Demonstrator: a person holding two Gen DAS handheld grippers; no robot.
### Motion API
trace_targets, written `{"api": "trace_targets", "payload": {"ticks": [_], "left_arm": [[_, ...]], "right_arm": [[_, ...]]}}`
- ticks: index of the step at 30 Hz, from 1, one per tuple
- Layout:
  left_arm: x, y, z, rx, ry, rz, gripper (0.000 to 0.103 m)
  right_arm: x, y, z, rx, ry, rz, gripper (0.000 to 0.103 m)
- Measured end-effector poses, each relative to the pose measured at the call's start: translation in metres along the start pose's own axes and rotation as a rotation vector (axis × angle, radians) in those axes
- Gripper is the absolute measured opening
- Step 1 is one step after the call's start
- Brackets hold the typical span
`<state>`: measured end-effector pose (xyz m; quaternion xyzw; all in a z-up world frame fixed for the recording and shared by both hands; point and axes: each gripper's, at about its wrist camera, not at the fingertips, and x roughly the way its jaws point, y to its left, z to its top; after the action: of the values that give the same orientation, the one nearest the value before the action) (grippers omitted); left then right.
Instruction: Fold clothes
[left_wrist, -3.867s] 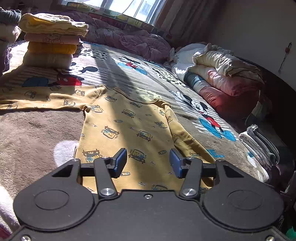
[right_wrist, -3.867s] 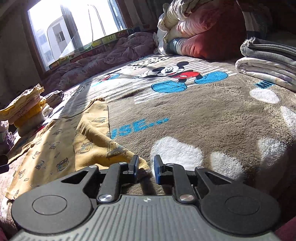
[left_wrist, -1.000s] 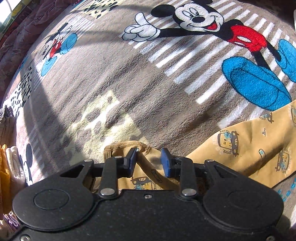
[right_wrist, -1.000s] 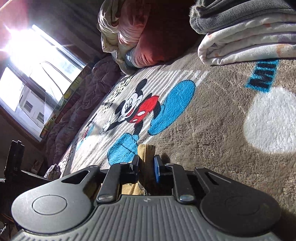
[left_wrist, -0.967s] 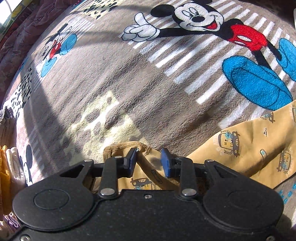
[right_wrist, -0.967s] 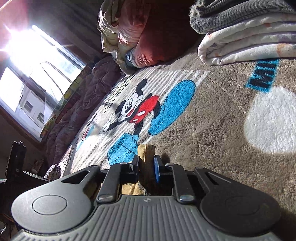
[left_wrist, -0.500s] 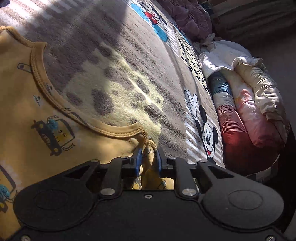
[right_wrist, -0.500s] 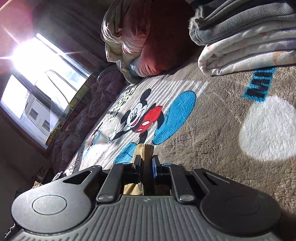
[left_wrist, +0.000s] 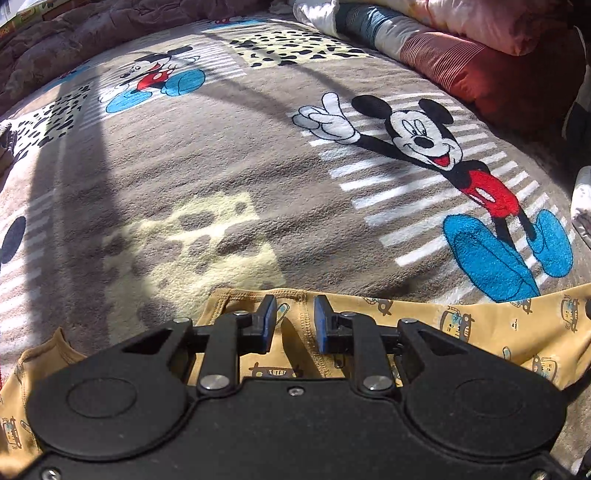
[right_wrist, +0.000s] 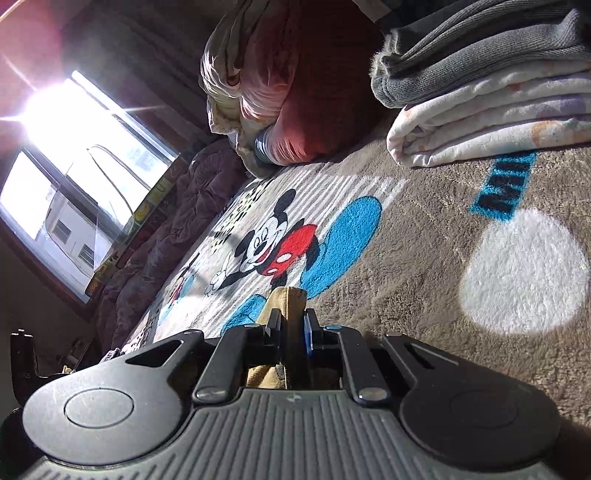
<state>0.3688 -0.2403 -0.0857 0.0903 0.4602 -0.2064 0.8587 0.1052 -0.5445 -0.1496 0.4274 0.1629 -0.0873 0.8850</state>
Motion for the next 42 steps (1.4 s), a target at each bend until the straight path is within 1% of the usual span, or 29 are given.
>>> {"api": "trace_targets", "payload": {"ticks": [1,3,4,5,7,9,10,11,12,13,15,16,18,20,23,24,25,26,27,28,30,32,35,37,39,42], "left_arm": [[0.004,0.003,-0.004,-0.02,-0.002,-0.001,0.019],[-0.002,0.01,-0.011,-0.086,-0.051,-0.022,0.019],[-0.009,0.013,-0.015,-0.111,-0.082,-0.032,0.019],[-0.016,0.015,-0.019,-0.121,-0.117,-0.038,0.019],[-0.033,0.017,-0.029,-0.137,-0.184,-0.049,0.019],[-0.038,0.015,-0.035,-0.139,-0.207,-0.061,0.019],[-0.037,0.013,-0.037,-0.136,-0.211,-0.063,0.019],[-0.028,0.01,-0.038,-0.125,-0.182,-0.055,0.019],[-0.013,0.007,-0.037,-0.106,-0.122,-0.04,0.019],[-0.001,0.004,-0.038,-0.085,-0.092,-0.027,0.019],[-0.004,-0.001,-0.035,-0.053,-0.119,-0.002,0.02],[-0.008,-0.003,-0.034,-0.053,-0.135,0.005,0.02],[-0.027,-0.002,-0.04,-0.092,-0.195,-0.026,0.02],[-0.048,-0.004,-0.05,-0.118,-0.256,-0.053,0.02],[-0.062,-0.021,-0.074,-0.076,-0.278,-0.062,0.02],[-0.062,-0.026,-0.078,-0.057,-0.28,-0.056,0.02],[-0.06,-0.03,-0.079,-0.032,-0.284,-0.03,0.02],[-0.055,-0.03,-0.076,-0.022,-0.283,-0.003,0.02],[-0.05,-0.025,-0.069,-0.035,-0.273,0.006,0.02],[-0.044,-0.02,-0.062,-0.053,-0.261,0.005,0.02],[-0.03,-0.01,-0.046,-0.101,-0.229,-0.027,0.02],[-0.005,-0.002,-0.027,-0.136,-0.155,-0.03,0.02],[0.023,0.009,-0.007,-0.179,-0.129,-0.003,0.021],[0.023,0.017,0.004,-0.228,-0.116,-0.009,0.021],[0.012,0.021,0.003,-0.243,-0.137,-0.033,0.021],[-0.026,0.024,-0.016,-0.229,-0.229,-0.031,0.022]], "right_arm": [[-0.001,-0.003,0.0,0.007,-0.003,-0.016,0.013],[-0.004,-0.008,0.0,0.021,-0.009,-0.046,0.013],[-0.001,-0.01,-0.002,0.023,0.017,-0.04,0.013],[0.001,-0.011,-0.003,0.024,0.045,-0.033,0.013],[0.003,-0.009,-0.005,-0.005,0.059,-0.035,0.013],[0.003,-0.012,-0.003,0.008,0.054,-0.025,0.013],[0.003,-0.013,-0.003,0.015,0.054,-0.023,0.013],[0.004,-0.013,-0.003,0.022,0.055,-0.021,0.013],[0.005,-0.012,-0.004,0.015,0.055,-0.026,0.013],[0.005,-0.011,-0.004,0.015,0.053,-0.031,0.013],[0.005,-0.01,-0.005,0.015,0.048,-0.04,0.013],[0.005,-0.01,-0.005,0.014,0.046,-0.044,0.013],[0.005,-0.009,-0.006,0.016,0.042,-0.051,0.013],[0.007,-0.009,-0.006,0.021,0.05,-0.048,0.016],[0.007,-0.011,-0.005,0.034,0.052,-0.034,0.018],[0.007,-0.012,-0.005,0.04,0.054,-0.029,0.019],[0.008,-0.013,-0.005,0.046,0.056,-0.023,0.02],[0.008,-0.013,-0.005,0.044,0.055,-0.023,0.02],[0.008,-0.012,-0.005,0.042,0.055,-0.024,0.02],[0.008,-0.012,-0.005,0.039,0.054,-0.024,0.02],[0.008,-0.012,-0.005,0.035,0.051,-0.02,0.02],[0.008,-0.012,-0.005,0.035,0.048,-0.011,0.022],[0.008,-0.007,-0.005,0.012,0.037,0.003,0.022],[0.008,-0.005,-0.005,0.004,0.023,-0.008,0.022],[0.009,-0.008,-0.004,0.02,0.019,-0.016,0.022],[0.01,-0.011,-0.004,0.03,0.017,-0.02,0.022]]}}
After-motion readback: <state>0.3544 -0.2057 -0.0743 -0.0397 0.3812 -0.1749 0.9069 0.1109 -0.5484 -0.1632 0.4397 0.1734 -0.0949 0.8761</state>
